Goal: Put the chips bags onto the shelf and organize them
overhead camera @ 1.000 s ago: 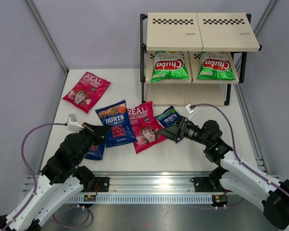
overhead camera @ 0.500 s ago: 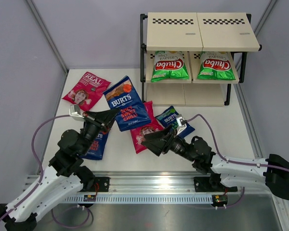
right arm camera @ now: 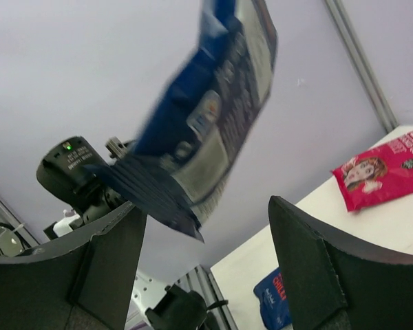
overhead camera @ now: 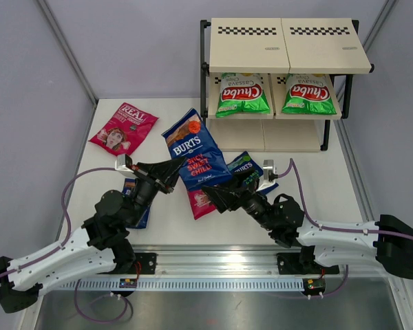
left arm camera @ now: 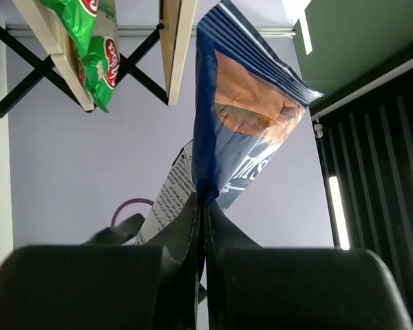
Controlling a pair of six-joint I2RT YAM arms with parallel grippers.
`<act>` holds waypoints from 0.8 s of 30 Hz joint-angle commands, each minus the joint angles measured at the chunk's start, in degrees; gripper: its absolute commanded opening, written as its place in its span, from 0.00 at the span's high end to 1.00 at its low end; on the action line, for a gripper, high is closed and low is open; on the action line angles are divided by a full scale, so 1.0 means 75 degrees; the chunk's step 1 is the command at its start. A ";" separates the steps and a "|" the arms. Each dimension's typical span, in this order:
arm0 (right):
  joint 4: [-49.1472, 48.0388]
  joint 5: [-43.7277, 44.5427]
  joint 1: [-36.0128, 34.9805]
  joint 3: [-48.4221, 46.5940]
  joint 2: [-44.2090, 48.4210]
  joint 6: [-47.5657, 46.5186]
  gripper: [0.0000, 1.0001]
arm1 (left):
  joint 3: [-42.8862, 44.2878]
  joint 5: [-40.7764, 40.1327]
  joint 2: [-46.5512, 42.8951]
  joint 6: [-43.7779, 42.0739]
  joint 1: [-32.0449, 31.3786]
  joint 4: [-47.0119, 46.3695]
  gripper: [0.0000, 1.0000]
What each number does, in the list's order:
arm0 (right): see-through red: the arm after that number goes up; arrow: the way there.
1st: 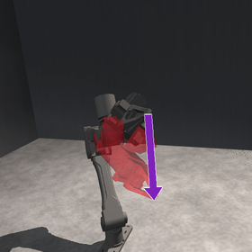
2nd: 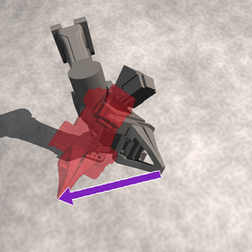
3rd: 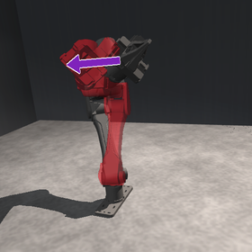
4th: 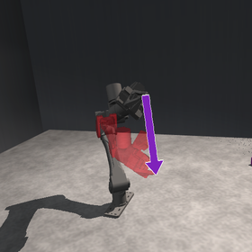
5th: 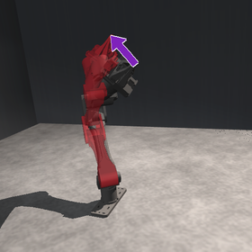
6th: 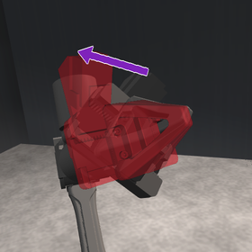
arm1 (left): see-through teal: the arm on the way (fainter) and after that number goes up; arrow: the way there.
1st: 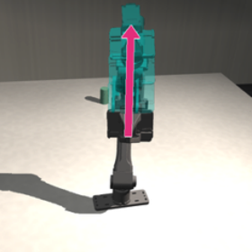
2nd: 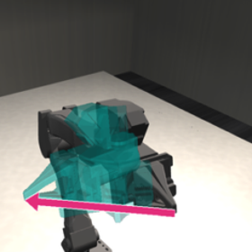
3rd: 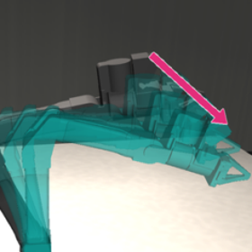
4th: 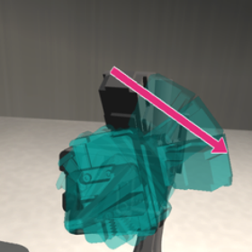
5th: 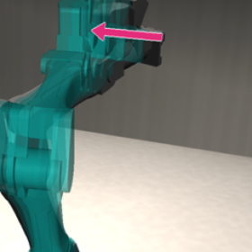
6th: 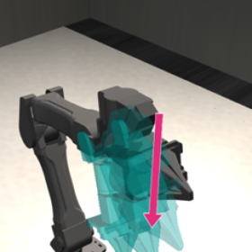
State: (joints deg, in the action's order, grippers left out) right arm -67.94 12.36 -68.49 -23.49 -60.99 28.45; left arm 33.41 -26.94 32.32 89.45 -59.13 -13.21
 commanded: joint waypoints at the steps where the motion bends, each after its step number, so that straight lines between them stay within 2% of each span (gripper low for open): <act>1: -0.0515 0.0297 -0.0091 -0.0431 0.0292 -0.0863 0.22 | -0.0095 -0.0767 0.0121 0.0319 -0.0189 -0.0722 1.00; 10: 0.0199 0.0859 -0.0091 -0.0806 0.0422 -0.1343 0.25 | -0.0189 -0.0826 0.0495 0.0484 -0.0611 -0.1260 1.00; 16: -0.0069 0.1059 -0.0091 -0.0713 0.0164 -0.1321 0.28 | -0.0072 -0.0955 0.0555 0.0355 -0.0787 -0.1414 1.00; 24: -0.0293 0.0872 -0.0103 -0.0642 0.0222 -0.1215 0.57 | -0.0142 -0.1002 0.0590 0.0344 -0.0963 -0.1461 1.00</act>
State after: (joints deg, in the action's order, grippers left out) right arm -66.26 17.47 -68.64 -27.83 -59.77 20.51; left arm 32.10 -31.81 36.60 92.20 -65.76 -20.25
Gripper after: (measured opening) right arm 0.459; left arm 0.009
